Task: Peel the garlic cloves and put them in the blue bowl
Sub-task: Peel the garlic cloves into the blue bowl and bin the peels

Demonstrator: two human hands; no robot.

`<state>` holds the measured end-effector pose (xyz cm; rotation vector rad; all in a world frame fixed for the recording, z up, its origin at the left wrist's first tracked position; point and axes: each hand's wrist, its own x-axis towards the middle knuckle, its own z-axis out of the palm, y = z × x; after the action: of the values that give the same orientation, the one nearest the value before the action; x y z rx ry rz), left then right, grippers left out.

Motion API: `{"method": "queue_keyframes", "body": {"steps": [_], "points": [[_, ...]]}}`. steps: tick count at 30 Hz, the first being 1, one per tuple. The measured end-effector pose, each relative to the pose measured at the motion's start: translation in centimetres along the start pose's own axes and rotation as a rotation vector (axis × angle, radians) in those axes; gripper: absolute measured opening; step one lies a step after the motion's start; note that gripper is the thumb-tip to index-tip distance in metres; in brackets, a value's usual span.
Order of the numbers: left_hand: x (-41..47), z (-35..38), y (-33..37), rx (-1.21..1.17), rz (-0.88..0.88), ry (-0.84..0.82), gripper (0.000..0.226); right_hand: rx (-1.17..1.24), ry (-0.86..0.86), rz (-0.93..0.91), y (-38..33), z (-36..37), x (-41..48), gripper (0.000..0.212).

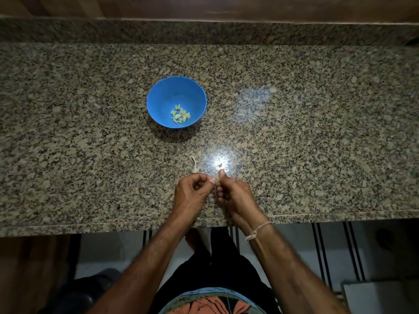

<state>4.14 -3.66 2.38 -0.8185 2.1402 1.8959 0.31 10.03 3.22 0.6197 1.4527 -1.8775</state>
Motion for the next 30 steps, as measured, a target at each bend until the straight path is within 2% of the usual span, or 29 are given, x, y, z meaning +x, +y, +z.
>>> {"method": "queue_keyframes", "body": {"steps": [7,11,16,21,24,26,30], "points": [[0.0,0.3,0.5,-0.029,-0.010,-0.065,0.008,0.039,0.039,-0.025,-0.2,0.2,0.7,0.026],[0.1,0.3,-0.1,0.049,-0.056,0.005,0.009,0.039,0.096,-0.073,-0.4,0.2,1.5,0.027],[0.8,0.0,-0.3,0.233,-0.043,0.131,0.004,-0.126,0.108,-0.161,-0.6,-0.1,1.6,0.036],[0.8,0.4,0.8,0.097,0.041,0.031,0.015,-0.320,0.156,-0.251,-0.2,0.1,1.6,0.041],[0.7,0.5,0.9,0.017,0.013,0.045,0.007,-0.425,0.151,-0.294,-0.1,0.2,1.8,0.053],[0.7,0.5,0.7,-0.044,-0.008,0.040,0.004,-0.381,0.117,-0.276,-0.2,0.4,1.7,0.048],[1.0,0.5,0.3,-0.083,0.008,0.055,0.004,-0.141,0.033,-0.106,-0.5,0.7,1.2,0.036]]}}
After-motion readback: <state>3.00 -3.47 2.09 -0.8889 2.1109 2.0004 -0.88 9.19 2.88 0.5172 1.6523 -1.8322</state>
